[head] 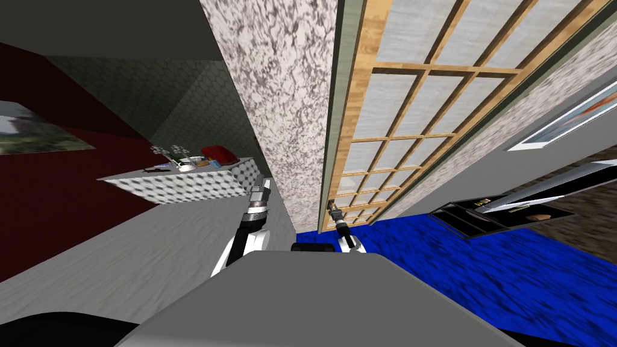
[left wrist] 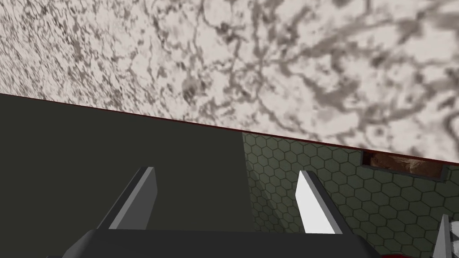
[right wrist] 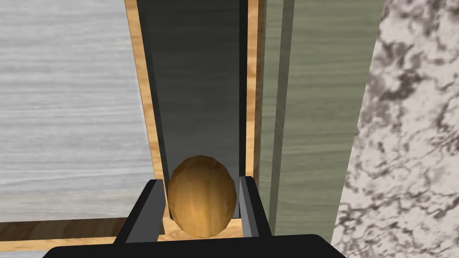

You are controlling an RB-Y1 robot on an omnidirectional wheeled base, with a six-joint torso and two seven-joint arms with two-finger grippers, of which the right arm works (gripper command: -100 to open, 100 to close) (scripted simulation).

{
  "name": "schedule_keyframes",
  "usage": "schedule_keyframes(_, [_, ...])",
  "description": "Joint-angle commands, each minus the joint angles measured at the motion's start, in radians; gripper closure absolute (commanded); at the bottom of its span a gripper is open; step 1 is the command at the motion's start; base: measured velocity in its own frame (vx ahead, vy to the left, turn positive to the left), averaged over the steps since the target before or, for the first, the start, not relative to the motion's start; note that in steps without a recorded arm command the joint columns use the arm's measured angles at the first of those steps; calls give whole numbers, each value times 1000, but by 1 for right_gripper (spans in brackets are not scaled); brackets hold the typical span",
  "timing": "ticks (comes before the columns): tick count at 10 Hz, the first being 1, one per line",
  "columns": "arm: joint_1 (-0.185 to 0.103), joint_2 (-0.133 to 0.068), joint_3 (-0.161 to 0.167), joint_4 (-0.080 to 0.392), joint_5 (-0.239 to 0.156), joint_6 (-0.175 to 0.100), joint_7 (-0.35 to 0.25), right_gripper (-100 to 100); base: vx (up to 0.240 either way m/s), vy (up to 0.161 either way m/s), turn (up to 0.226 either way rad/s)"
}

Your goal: Pull the door open

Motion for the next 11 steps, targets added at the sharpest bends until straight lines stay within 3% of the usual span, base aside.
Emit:
schedule_keyframes(1, [-1, 1, 0, -2, -1, -3, 0, 100, -16, 3, -8])
schedule_keyframes(3, [-1, 1, 0, -2, -1, -3, 0, 100, -3, -1, 2])
schedule_keyframes(6, [4, -16, 5, 1, -84, 46, 1, 100, -117, 48, 88])
schedule_keyframes(7, [4, -16, 5, 1, -84, 46, 1, 100, -119, 51, 5])
schedule_keyframes(11, [5, -34, 13, -1, -195, 103, 1, 100, -75, 28, 65])
